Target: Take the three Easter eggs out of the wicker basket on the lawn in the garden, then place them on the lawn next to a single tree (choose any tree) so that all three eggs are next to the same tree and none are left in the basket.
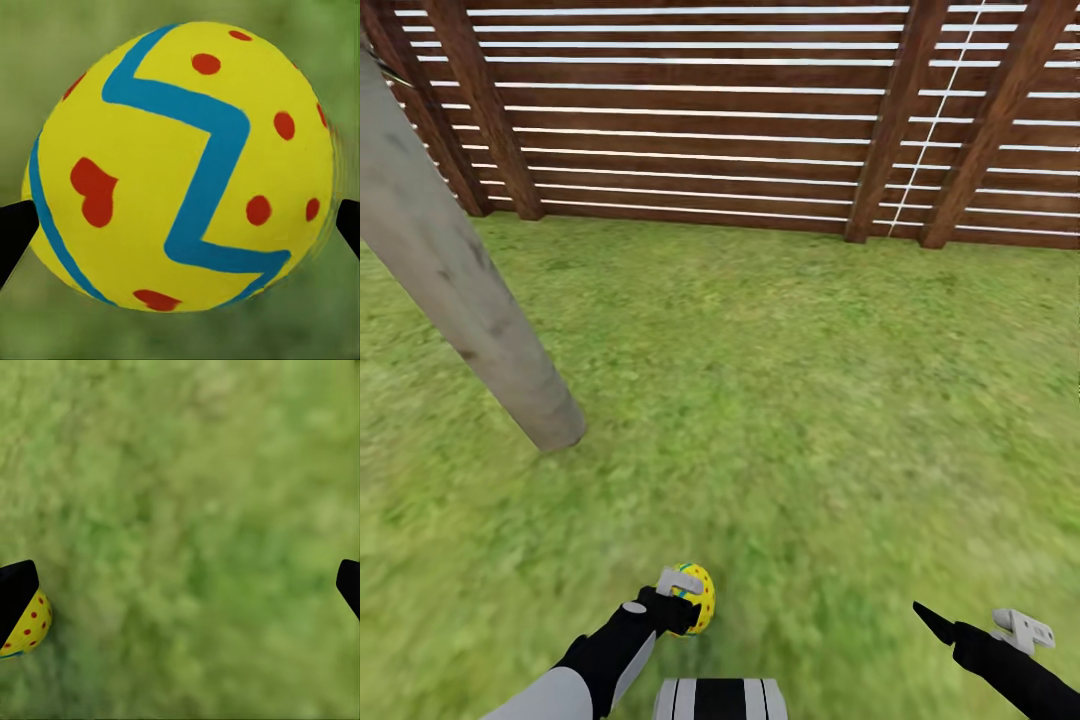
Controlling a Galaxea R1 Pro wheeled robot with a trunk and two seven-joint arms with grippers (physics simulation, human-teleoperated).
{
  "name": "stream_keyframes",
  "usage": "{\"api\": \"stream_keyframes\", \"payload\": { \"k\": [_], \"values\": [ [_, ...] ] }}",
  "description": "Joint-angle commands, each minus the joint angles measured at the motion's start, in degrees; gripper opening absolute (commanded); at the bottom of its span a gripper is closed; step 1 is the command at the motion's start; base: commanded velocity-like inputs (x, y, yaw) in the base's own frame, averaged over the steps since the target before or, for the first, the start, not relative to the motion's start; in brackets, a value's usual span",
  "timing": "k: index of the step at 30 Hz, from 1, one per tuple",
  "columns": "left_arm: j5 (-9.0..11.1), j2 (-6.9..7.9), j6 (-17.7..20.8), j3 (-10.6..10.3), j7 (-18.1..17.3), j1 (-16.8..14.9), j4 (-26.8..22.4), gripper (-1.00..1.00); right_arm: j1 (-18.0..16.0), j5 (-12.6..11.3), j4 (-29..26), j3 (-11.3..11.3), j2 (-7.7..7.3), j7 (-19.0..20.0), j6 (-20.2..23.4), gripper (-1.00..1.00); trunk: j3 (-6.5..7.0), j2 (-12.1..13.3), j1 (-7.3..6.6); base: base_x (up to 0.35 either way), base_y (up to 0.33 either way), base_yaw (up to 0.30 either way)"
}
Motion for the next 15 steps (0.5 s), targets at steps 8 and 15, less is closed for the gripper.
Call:
{"api": "stream_keyframes", "payload": {
  "k": [8,15],
  "values": [
    [0.1,-0.13,1.2,-0.1,-0.2,0.0,-0.6,1.0,0.0,-0.3,-0.1,-0.1,-0.01,0.0,0.4,1.0,1.75,0.1,-0.21,0.0,0.0,0.0],
    [1.7,-0.22,5.4,-0.1,-0.3,0.0,-1.1,1.0,0.0,-0.3,-0.1,-0.1,-0.01,0.0,0.4,1.0,3.3,0.2,-0.39,0.0,0.0,0.0]
  ]
}}
